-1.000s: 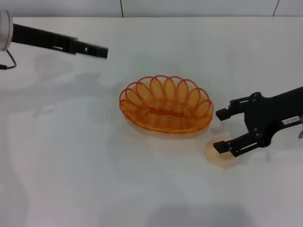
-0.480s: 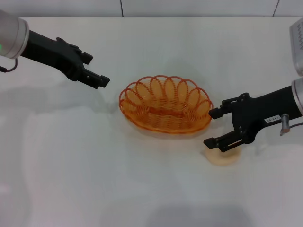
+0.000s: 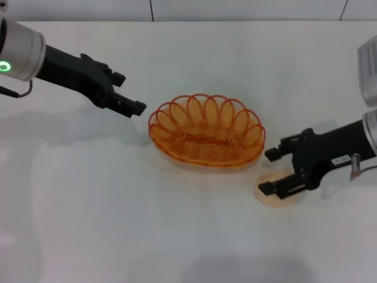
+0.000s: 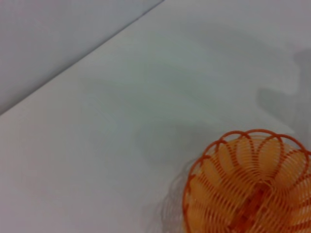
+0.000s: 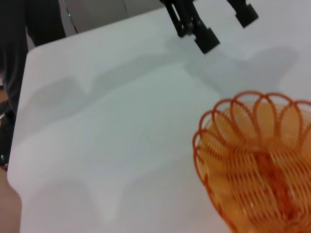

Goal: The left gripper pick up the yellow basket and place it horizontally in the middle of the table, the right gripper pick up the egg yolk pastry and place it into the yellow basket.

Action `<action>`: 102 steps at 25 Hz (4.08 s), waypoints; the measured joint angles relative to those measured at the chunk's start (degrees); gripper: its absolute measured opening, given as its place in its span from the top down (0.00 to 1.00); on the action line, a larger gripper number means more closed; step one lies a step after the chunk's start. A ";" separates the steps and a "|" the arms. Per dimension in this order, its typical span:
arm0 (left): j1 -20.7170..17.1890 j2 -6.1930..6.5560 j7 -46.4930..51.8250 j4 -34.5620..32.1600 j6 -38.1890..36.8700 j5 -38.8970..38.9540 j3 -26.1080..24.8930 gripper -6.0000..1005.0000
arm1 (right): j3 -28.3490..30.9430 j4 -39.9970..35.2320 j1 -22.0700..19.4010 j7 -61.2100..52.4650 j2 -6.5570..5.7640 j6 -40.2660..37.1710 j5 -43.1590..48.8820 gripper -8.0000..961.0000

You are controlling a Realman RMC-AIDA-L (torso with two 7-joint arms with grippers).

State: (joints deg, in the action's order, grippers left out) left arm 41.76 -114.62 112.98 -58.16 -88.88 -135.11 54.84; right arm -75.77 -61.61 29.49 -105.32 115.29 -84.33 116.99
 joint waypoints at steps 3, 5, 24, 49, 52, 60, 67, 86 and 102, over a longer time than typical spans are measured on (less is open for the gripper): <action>-0.10 -0.50 -0.01 -0.02 -0.42 0.01 0.11 0.11 | 0.00 0.00 -0.28 -0.92 0.06 -0.11 2.49 0.19; -0.18 -0.67 0.05 -0.02 -0.51 0.01 0.14 0.11 | -0.03 0.02 -0.30 -1.20 0.11 -0.12 3.25 0.20; -0.28 -1.32 0.44 -0.11 -1.80 0.21 -0.44 0.11 | -0.79 -0.34 -0.41 -1.84 0.11 -0.27 4.91 0.54; -5.37 -0.16 -3.33 -0.94 -4.67 4.24 -2.06 0.11 | -0.26 -12.59 -6.32 -5.18 0.04 -4.03 -0.65 0.96; -6.14 -0.25 -3.53 -1.51 -5.13 4.28 -1.96 0.11 | -0.26 -15.28 -6.64 -5.94 0.05 -5.06 -1.92 0.96; -6.44 -0.49 -4.11 -1.60 -5.90 4.40 -1.96 0.11 | -2.21 -15.84 -2.63 -6.16 0.28 -0.34 -3.82 0.97; -6.71 -0.60 -4.25 -1.60 -6.64 4.43 -1.89 0.11 | -7.63 -10.70 2.51 -6.26 0.35 8.33 -3.88 0.97; -7.11 -0.51 -4.62 -1.61 -6.42 4.42 -2.09 0.11 | -10.53 -2.62 7.41 -6.42 0.55 15.65 -5.56 0.81; -8.65 -0.30 -6.17 -1.45 -6.16 4.50 -2.33 0.12 | -9.33 -15.12 -5.05 -6.03 0.08 14.21 -7.34 0.29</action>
State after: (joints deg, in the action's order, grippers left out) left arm 33.11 -114.93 106.81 -59.61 -95.04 -130.61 52.50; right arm -85.10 -76.72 24.45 -111.36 115.37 -70.12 109.65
